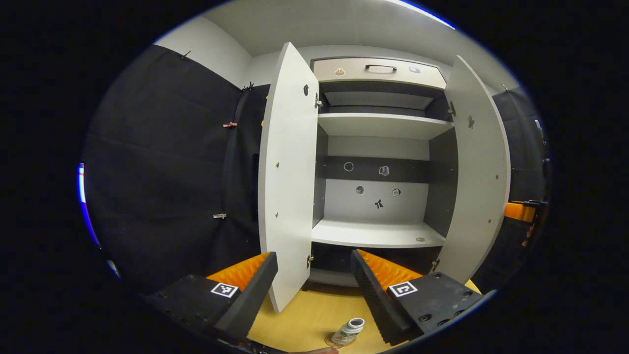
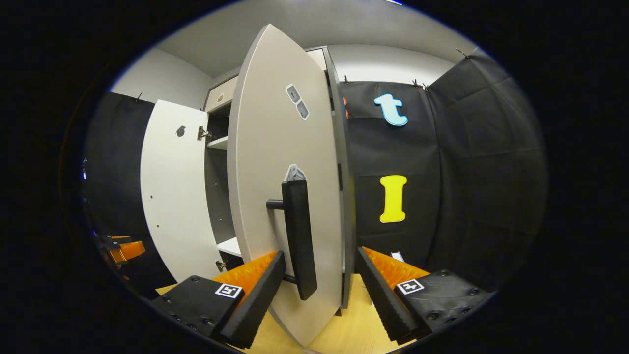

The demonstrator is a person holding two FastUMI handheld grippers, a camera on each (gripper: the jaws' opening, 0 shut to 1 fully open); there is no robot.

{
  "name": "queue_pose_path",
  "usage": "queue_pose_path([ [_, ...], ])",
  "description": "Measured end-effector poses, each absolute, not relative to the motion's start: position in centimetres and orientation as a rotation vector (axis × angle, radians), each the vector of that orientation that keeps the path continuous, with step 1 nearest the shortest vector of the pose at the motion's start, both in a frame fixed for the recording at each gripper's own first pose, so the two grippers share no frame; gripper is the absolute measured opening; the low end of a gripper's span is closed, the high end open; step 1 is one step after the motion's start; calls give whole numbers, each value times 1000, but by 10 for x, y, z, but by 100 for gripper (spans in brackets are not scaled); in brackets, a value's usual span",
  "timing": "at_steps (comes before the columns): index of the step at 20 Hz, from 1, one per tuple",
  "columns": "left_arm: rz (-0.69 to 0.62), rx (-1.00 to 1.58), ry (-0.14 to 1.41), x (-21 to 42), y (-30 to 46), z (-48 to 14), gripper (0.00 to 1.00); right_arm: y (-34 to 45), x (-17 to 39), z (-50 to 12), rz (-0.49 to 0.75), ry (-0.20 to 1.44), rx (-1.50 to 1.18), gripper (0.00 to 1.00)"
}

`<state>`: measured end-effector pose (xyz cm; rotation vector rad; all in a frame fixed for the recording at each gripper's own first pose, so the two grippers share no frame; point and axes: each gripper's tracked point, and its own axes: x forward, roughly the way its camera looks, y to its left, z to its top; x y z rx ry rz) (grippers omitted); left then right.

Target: Grasp the bottle in the cabinet with the left hand and place it on the coaster, then close the right door with the right hand and the left door with the left hand.

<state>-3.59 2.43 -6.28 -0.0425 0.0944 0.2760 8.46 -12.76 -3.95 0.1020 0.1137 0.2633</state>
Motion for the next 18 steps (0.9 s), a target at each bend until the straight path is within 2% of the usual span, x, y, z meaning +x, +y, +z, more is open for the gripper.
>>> queue_pose_path([
  [11,293,8,94,-19,113,-57,96,-46,122,-53,252,116,158,98],
  [18,301,10,101,-12,173,-62,95,-2,150,-54,185,64,75,99],
])
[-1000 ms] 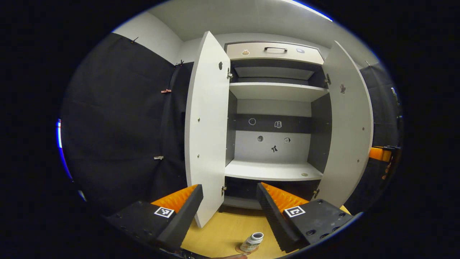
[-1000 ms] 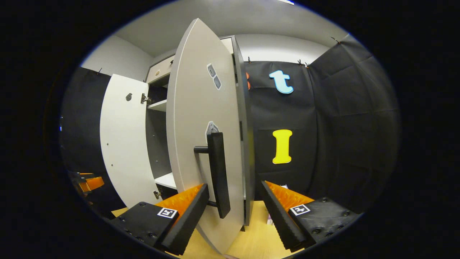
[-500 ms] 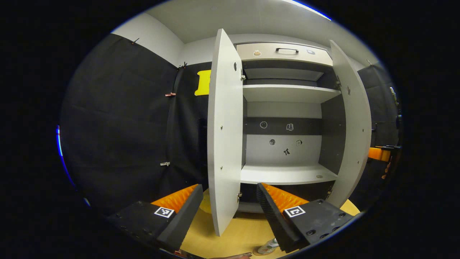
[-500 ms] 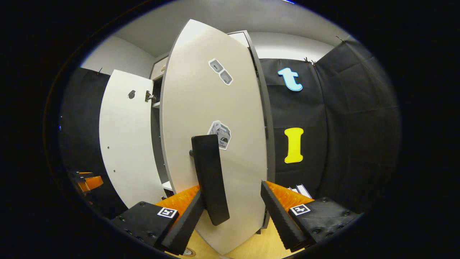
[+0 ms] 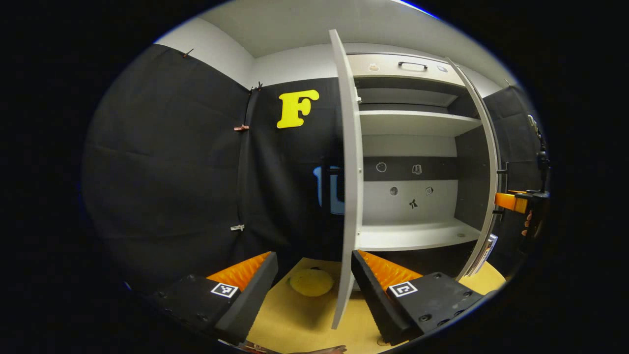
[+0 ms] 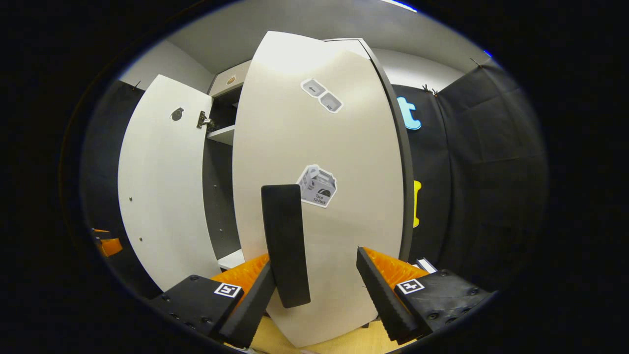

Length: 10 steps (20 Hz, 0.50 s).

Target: Grasp the bottle in the cabinet with the left hand and place it on the coaster, then close the right door with the right hand and the left door with the left hand.

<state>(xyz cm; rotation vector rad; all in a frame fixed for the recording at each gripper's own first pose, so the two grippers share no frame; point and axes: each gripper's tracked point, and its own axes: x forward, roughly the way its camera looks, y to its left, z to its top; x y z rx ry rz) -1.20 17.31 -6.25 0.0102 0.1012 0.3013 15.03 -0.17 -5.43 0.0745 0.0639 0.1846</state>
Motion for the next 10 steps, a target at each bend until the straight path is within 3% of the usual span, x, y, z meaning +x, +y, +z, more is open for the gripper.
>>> queue_pose_path([
  [10,161,14,60,38,198,-57,95,23,183,-60,37,34,43,99],
])
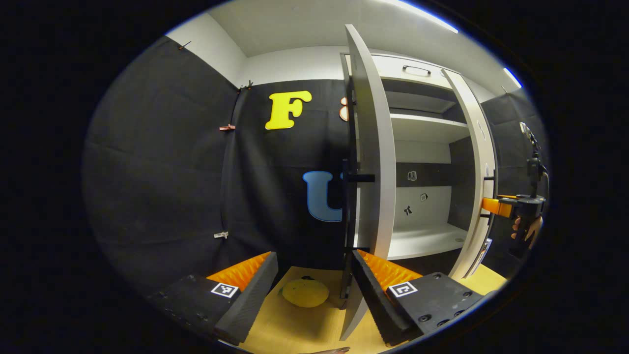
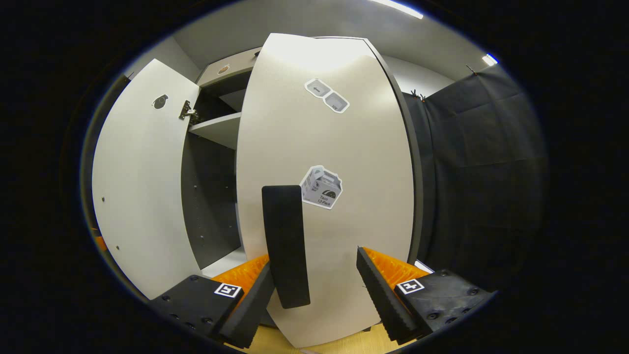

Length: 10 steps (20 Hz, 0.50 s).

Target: Grasp the bottle in the cabinet with the left hand and place it on the coaster, then close the right door with the right hand and the left door with the left hand.

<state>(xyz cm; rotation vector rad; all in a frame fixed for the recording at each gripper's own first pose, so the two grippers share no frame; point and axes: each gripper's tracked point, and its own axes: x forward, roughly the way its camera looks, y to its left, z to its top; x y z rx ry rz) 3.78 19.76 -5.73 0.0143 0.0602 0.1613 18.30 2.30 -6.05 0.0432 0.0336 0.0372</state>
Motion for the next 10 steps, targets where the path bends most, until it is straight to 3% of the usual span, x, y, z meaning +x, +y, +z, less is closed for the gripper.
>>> queue_pose_path([
  [5,120,32,43,46,197,-54,93,32,194,-61,-6,29,5,98],
  [8,70,-20,51,51,193,-54,91,36,182,-58,12,36,51,92],
  [10,50,-25,51,53,190,-51,91,32,166,-51,20,24,70,96],
])
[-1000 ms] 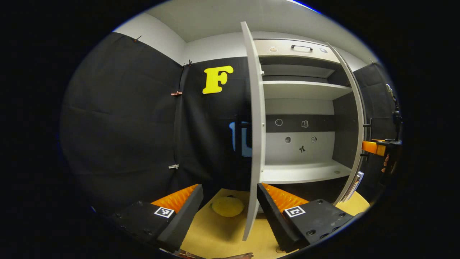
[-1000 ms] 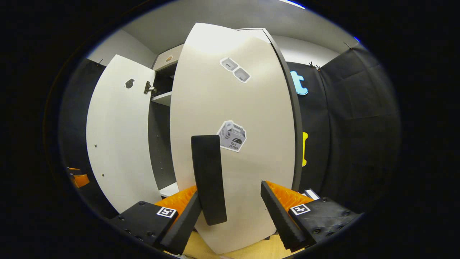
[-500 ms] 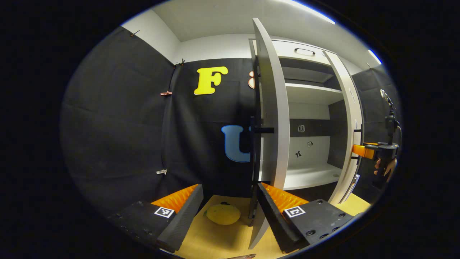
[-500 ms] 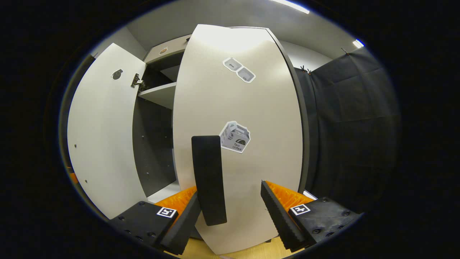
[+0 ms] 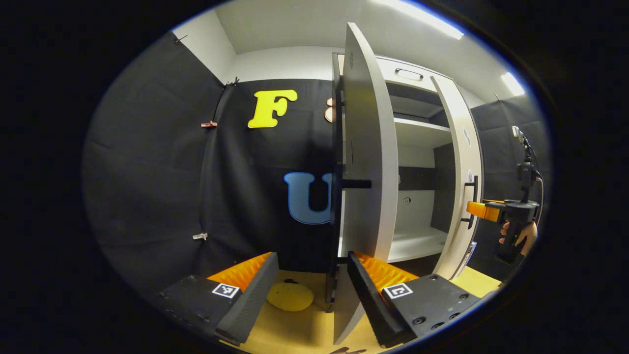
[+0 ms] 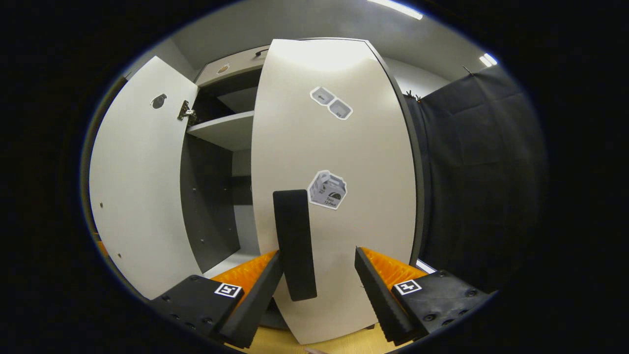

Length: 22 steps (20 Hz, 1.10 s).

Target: Grasp the bottle in the cabinet with the left hand and place it on the coaster, then close the right door with the right hand and the left door with the left hand.

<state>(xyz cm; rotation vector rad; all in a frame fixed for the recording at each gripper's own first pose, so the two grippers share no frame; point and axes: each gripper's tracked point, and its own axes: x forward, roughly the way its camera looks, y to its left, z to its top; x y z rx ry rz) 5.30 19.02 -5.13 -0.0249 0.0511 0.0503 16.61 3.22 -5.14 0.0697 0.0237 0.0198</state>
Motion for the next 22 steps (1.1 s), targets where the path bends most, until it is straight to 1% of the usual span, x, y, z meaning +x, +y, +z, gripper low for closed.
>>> queue_pose_path([
  [2,24,-20,52,55,181,-51,91,26,152,-48,13,13,49,98],
  [6,-30,-13,54,58,157,-49,91,19,135,-47,21,15,1,98],
  [13,-93,-25,25,71,121,-39,90,13,115,-55,69,63,-8,98],
  [19,-124,-23,2,87,84,-36,91,-5,102,-56,69,77,-28,98],
  [22,-160,-41,4,94,62,-37,91,-16,100,-54,60,73,-50,98],
])
